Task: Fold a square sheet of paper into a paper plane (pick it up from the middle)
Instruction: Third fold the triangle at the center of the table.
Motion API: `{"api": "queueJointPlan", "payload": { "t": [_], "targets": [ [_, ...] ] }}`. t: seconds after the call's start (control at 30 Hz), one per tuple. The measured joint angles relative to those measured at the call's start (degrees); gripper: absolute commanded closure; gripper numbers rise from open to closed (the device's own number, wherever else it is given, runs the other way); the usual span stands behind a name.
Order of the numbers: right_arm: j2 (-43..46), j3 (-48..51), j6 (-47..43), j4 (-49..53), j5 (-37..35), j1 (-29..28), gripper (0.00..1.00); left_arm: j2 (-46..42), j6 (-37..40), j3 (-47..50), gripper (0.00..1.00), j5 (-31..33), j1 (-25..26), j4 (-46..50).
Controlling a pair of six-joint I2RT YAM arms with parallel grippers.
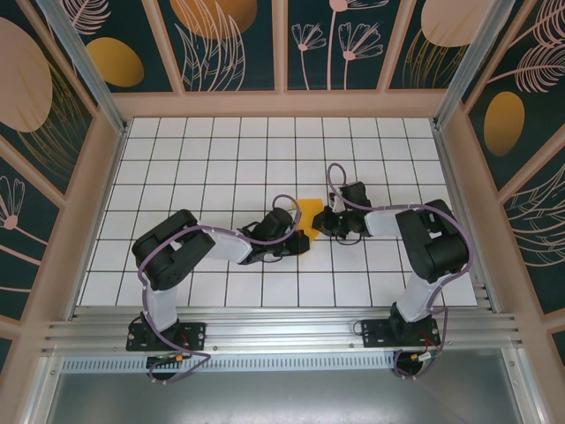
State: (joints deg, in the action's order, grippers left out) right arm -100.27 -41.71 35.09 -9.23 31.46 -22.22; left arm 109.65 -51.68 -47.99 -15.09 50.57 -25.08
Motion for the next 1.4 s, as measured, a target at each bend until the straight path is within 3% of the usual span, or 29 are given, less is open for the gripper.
{"api": "queueJointPlan", "payload": {
  "t": [0.8, 1.1, 1.23, 1.4],
  "targets": [
    [-0.02, -0.09, -0.04, 0.09, -0.98, -0.28, 0.93, -4.96, -0.02, 7.30, 0.91, -5.81, -0.76, -1.05],
    [0.17, -0.17, -0.04, 0.09, -1.33, -0.39, 0.91, -11.52, -0.02, 9.40, 0.89, -4.94, -0.63, 9.07],
    [1.14, -0.17, -0.04, 1.07, -2.73, -0.39, 0.89, -14.84, 0.20, 7.43, 0.87, -2.12, -0.52, 13.33],
    [4.59, -0.20, -0.04, 3.32, -3.91, -0.24, 0.83, -12.61, 1.29, -1.86, 0.88, 1.57, -0.57, 15.32]
  ]
}}
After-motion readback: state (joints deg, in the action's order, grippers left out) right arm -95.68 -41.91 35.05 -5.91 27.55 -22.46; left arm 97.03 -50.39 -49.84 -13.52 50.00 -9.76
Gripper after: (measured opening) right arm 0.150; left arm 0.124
